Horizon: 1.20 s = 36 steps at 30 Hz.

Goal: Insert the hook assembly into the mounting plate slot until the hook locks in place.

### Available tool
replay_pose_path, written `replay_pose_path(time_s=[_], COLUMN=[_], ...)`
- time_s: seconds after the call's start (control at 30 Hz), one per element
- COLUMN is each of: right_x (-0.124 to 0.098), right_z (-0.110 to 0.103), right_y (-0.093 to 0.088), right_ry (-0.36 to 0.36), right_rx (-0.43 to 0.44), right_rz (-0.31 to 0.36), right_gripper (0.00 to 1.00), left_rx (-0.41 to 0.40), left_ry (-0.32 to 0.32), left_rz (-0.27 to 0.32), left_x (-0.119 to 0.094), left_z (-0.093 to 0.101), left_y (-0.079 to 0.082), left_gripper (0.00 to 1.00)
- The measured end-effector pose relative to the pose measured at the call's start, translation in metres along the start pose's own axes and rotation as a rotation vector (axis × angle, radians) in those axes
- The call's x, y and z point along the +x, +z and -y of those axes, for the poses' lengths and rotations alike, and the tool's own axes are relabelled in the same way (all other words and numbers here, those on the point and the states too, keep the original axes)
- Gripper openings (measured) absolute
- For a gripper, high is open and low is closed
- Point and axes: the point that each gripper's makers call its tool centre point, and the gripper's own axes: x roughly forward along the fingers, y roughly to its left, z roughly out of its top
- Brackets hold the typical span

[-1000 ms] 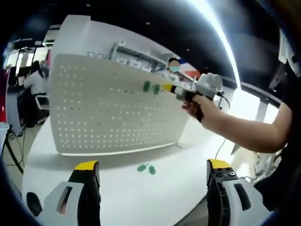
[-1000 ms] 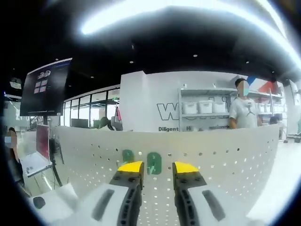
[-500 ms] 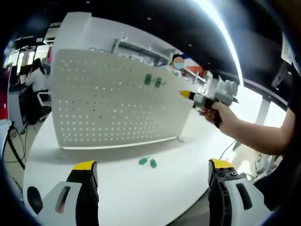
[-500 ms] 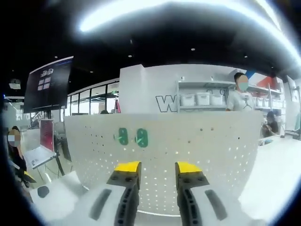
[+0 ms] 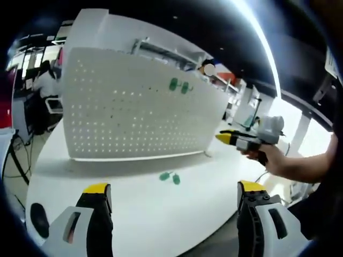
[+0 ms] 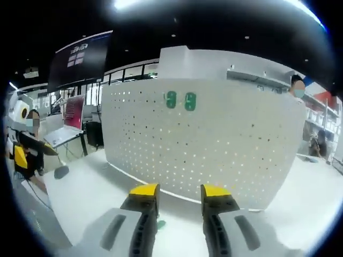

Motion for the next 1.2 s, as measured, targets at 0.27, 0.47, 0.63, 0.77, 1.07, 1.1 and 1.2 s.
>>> replay_pose_path(time_s=[0.27, 0.47, 0.63, 0.77, 1.07, 1.1, 1.2], right_x=[-0.017, -0.028, -0.037, -0.044, -0.055, -0.055, -0.055], right_z=[-0.013, -0.029, -0.04, -0.046, -0.055, -0.054, -0.055], right_y=[-0.031, -0.052, -0.065, -0.078, -0.096, -0.097, -0.1], right_ry=[0.028, 0.074, 0.106, 0.118, 0.156, 0.155, 0.17], right_rx=[0.056, 0.084, 0.076, 0.078, 0.069, 0.069, 0.07], right_rz=[-0.064, -0.121, -0.158, -0.191, -0.237, -0.237, -0.252], right_gripper=[0.3, 0.31, 0.32, 0.32, 0.32, 0.32, 0.32], left_rx=[-0.001, 0.005, 0.009, 0.006, -0.003, -0.009, -0.011], left_ry=[-0.003, -0.005, 0.009, 0.016, 0.02, 0.023, 0.022], left_rz=[-0.019, -0.025, -0.062, -0.074, -0.111, -0.118, -0.134], left_x=[-0.001, -0.001, -0.002, -0.003, -0.001, -0.001, -0.001], left_z=[0.005, 0.008, 0.005, 0.006, 0.007, 0.006, 0.006], left_y=[-0.006, -0.008, -0.019, -0.023, -0.033, -0.035, -0.039], left_gripper=[0.99, 0.98, 0.98, 0.95, 0.96, 0.96, 0.95])
